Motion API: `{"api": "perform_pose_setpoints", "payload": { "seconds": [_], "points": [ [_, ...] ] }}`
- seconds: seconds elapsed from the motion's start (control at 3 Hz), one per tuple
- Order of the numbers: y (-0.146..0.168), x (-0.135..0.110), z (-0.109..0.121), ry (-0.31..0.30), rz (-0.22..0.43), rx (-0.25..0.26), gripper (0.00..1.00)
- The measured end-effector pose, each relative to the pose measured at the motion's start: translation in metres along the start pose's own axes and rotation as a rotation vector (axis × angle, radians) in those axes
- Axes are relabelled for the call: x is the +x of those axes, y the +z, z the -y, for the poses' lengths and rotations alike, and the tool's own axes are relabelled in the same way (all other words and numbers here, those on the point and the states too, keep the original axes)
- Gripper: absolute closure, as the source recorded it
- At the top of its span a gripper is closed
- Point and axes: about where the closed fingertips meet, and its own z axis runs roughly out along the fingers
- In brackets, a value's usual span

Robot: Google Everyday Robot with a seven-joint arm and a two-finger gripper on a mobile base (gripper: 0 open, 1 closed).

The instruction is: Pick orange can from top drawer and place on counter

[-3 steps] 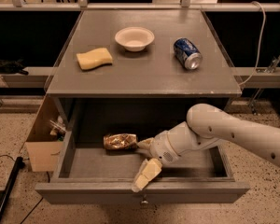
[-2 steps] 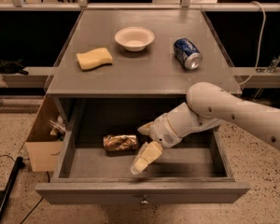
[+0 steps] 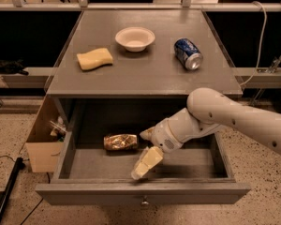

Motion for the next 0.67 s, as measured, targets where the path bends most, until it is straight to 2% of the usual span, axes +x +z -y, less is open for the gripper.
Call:
{"api": "perform_pose_setpoints", "payload": {
  "seconds": [0.33, 0.67],
  "points": [
    [0.0084, 0.0086, 0.0013, 0.030, 0.013, 0.013, 0.00],
    [0.0097, 0.0096, 0.0017, 0.034, 0.015, 0.017, 0.00]
  ]
}}
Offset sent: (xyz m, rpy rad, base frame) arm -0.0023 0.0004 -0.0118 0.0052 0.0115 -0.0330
